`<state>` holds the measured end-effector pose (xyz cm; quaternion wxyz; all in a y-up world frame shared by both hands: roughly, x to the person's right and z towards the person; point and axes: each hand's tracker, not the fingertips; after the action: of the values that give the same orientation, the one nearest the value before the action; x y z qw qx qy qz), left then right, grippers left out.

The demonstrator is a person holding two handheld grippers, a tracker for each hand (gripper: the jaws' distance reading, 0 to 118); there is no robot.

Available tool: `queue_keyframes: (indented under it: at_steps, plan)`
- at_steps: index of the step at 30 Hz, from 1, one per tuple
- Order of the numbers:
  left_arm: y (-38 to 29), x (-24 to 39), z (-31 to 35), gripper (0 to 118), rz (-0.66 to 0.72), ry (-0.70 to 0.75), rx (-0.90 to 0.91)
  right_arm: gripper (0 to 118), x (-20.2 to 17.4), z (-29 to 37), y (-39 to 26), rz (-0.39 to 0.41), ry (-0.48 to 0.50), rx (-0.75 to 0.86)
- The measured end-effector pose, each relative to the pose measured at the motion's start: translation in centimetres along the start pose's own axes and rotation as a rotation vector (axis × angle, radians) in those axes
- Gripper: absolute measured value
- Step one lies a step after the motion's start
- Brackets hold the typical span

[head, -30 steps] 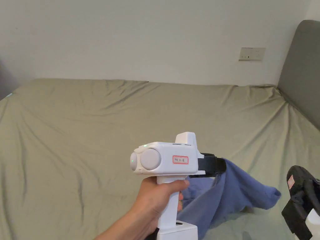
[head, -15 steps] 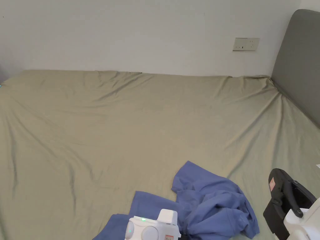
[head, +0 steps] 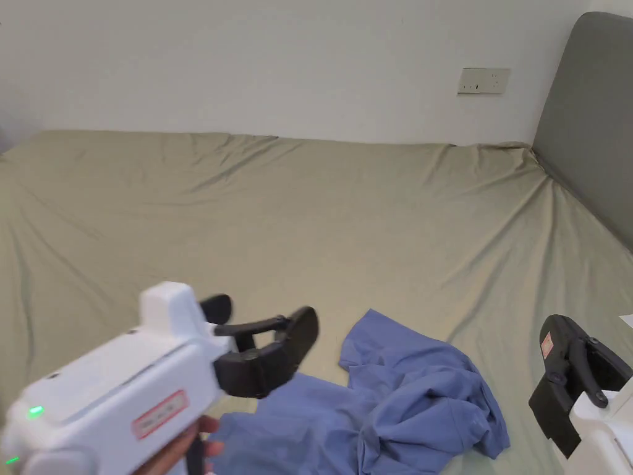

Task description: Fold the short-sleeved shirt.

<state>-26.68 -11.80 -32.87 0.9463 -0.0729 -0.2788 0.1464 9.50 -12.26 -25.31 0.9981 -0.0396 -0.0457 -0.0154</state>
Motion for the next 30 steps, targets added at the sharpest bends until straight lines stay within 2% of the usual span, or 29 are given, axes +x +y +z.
queue_keyframes:
  at_steps: [2, 3, 4, 5, 6, 8, 10, 12, 26, 29, 30]
  plan:
    - [0.7, 1.0, 3.8, 117, -0.112, 0.117, 0.06, 1, -0.3, 0.0, -0.2, 0.009, 0.002, 0.001]
    - [0.7, 1.3, 5.5, 107, -0.164, 0.165, 0.084, 1, -0.5, 0.1, -0.3, 0.011, 0.007, 0.0]
    - [0.5, 1.4, 6.8, 87, -0.194, 0.207, 0.102, 1, -0.6, 0.1, -0.4, 0.013, 0.01, -0.003]
    - [0.3, 1.6, 8.1, 54, -0.222, 0.257, 0.098, 1, -0.8, 0.2, -0.5, 0.015, 0.014, -0.007]
    - [-0.3, 1.6, 8.7, 0, -0.242, 0.306, 0.09, 1, -0.9, 0.3, -0.6, 0.02, 0.02, -0.009]
    - [-1.4, 2.2, 9.7, 2, -0.259, 0.401, 0.087, 1, -1.1, 0.4, -0.9, 0.026, 0.021, -0.011]
    - [-1.9, 1.7, 10.6, 1, -0.243, 0.411, 0.039, 1, -1.1, 0.5, -1.1, 0.029, 0.028, -0.017]
    - [-2.8, 2.3, 11.2, 0, -0.255, 0.484, 0.05, 1, -1.2, 0.7, -1.1, 0.037, 0.026, -0.023]
    - [-3.7, 0.9, 10.2, 0, -0.2, 0.464, -0.019, 1, -0.5, 1.0, -0.6, 0.03, 0.007, -0.013]
    - [-4.3, -2.0, 8.7, 11, -0.015, 0.462, -0.11, 1, -0.7, 0.8, -0.8, 0.021, 0.017, -0.021]
    - [-5.1, -3.3, 7.9, 25, 0.048, 0.46, -0.165, 1, -0.8, 0.8, -0.9, 0.022, 0.021, -0.022]
